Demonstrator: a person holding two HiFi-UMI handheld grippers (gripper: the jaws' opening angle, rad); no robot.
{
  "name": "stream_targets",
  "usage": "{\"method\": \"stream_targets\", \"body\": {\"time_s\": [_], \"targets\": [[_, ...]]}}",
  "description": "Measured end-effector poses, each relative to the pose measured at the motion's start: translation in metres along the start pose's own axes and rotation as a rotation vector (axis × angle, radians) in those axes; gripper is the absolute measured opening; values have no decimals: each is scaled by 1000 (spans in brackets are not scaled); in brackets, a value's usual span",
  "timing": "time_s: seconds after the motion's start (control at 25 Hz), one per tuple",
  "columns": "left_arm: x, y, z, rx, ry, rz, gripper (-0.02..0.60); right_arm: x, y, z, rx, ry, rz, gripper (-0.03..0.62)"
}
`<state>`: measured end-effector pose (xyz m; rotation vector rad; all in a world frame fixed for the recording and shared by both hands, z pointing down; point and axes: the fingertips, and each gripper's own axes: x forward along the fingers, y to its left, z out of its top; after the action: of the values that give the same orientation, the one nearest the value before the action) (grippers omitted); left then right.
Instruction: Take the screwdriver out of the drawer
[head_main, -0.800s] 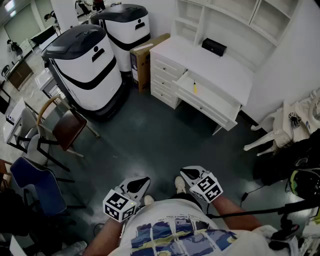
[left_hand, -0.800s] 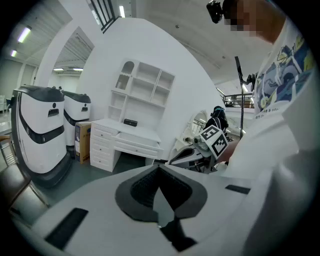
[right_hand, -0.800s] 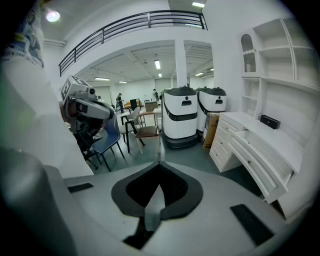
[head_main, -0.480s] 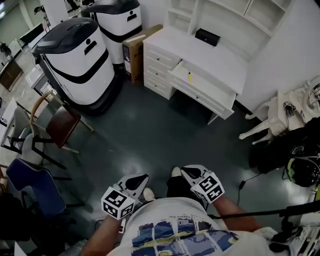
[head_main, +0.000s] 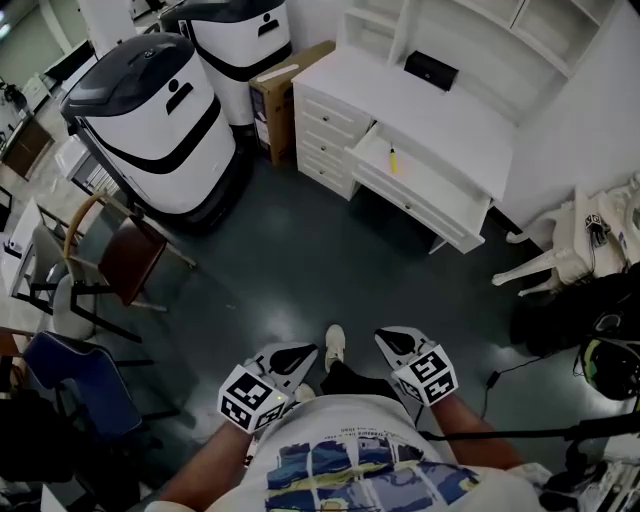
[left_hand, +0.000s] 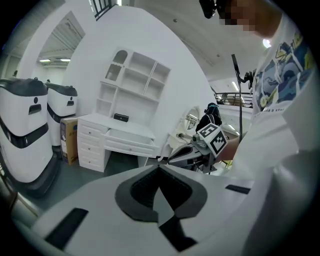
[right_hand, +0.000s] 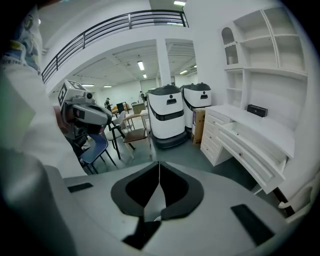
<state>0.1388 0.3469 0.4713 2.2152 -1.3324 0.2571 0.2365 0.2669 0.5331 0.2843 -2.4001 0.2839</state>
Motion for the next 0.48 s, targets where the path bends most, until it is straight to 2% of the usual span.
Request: {"method": "stream_targets", "body": {"time_s": [0.2,0.28,0.36,0.48], "targets": [[37,40,41,31,35,47,14,30,-56,34,9,-38,21,31],[51,50,56,36,39,70,14,35,-78,40,10,-41,27,56],[64,60,69,43,39,94,14,44,-99,45,12,-43,29,115],[82,76,85,40,48,110,15,57,-125,54,30,-47,31,117]]}}
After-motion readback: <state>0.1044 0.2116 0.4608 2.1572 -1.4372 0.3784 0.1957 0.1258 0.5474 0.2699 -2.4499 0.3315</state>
